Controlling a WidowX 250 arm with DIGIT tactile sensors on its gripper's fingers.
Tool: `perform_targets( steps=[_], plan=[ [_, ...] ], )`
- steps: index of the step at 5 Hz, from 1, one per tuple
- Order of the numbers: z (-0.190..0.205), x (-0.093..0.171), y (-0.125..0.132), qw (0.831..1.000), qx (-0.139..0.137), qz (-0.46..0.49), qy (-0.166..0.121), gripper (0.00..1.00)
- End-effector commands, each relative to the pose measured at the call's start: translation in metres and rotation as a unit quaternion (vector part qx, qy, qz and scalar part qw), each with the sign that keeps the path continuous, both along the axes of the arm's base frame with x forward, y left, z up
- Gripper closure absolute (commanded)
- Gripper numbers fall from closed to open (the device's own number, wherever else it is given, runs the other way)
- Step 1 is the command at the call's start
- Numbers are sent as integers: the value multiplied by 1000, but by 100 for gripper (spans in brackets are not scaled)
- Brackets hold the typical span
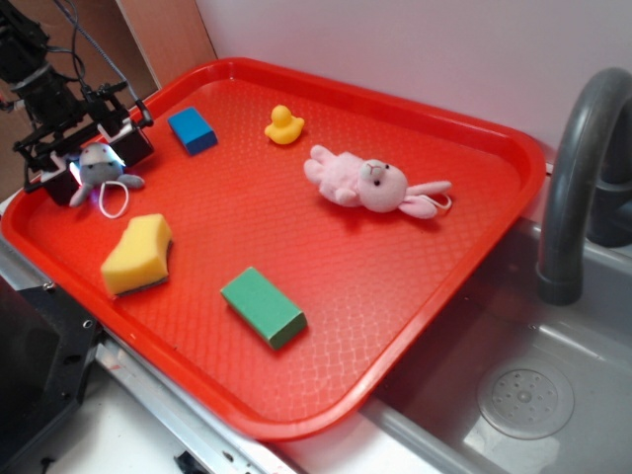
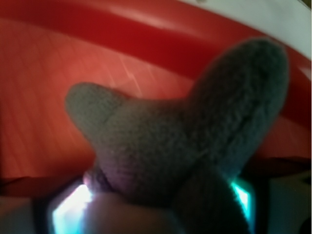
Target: Grab the gray animal.
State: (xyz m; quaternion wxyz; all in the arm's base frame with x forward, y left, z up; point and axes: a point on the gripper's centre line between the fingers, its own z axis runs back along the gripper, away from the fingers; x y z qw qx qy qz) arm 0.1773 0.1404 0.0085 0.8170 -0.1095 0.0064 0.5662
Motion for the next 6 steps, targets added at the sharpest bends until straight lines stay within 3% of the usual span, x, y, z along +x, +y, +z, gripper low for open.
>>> perform_targets(
  steps=[1,2,3,4,5,6],
  plan=[
    [48,2,-30,962,122,-230,78,100],
    [70,12,-59,917,160,-350,107,100],
    [97,20,-98,862,161,-467,115,100],
    [125,30,-126,798,159,-573,96,100],
    [154,35,-134,756,191,-624,55,100],
    [169,35,-127,745,175,-642,35,100]
  ],
)
